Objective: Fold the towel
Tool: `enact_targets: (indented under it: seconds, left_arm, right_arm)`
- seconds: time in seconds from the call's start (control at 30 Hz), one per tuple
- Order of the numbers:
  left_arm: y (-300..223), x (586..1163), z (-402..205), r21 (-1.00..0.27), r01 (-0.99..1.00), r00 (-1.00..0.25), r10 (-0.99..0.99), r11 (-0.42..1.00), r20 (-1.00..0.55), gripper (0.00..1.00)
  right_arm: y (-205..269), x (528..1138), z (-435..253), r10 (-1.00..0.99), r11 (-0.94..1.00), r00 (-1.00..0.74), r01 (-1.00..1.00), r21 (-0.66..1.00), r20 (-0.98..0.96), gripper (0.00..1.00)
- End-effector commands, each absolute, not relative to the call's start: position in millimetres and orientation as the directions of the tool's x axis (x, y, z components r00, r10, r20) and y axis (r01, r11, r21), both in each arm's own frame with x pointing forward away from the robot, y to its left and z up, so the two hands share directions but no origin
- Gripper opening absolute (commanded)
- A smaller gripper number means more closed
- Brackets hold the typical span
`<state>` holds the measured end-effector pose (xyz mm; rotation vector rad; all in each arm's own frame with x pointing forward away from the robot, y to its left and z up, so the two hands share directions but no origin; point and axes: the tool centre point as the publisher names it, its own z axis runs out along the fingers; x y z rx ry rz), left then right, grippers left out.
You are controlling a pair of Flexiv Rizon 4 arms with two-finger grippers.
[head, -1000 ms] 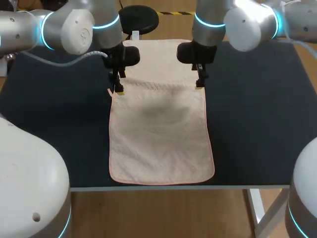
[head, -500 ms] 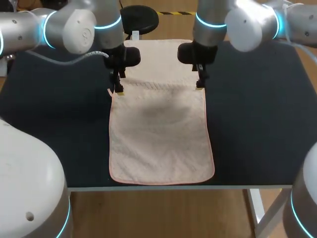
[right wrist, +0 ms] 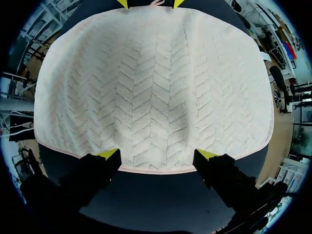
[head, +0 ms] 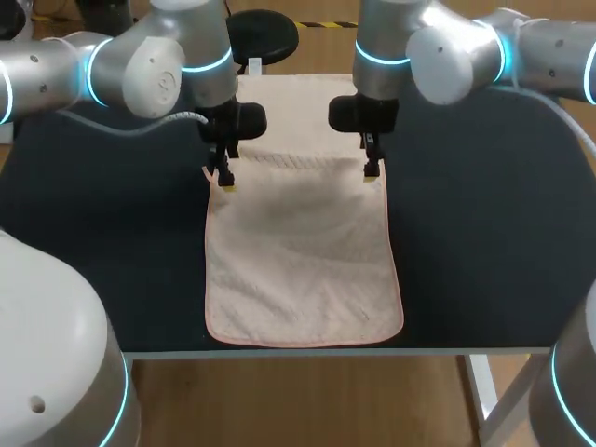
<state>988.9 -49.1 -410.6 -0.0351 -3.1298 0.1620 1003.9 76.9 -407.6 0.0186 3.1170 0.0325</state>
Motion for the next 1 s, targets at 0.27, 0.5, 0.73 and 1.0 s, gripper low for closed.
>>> enact_targets:
  seconds: [0.27,0.5,0.73,1.0]
  left_arm:
    - [-51.4,998.8,-422.1,-0.096,0.024,-1.0,0.026,0.995,0.016,1.0]
    - [-52.9,1002.6,-431.1,-0.097,0.032,-0.999,0.034,0.995,0.019,1.0]
    - [-52.3,1004.8,-438.6,-0.09,0.024,-0.999,0.027,0.996,0.029,1.0]
    - [-50.3,1007.7,-441.3,-0.083,0.012,-0.999,0.015,0.996,0.03,1.0]
  right_arm:
    - [74.4,1007.1,-419.6,0.007,0.999,-1.0,0.006,0.036,-0.02,1.0]
    - [72.5,1007.4,-424.1,-0.002,0.999,-0.999,-0.004,0.046,-0.043,1.0]
    - [73.7,1004.0,-428.9,-0.018,0.998,-0.998,-0.022,0.058,-0.054,1.0]
    - [75.0,1001.3,-436.4,-0.027,0.998,-0.999,-0.03,0.048,-0.045,1.0]
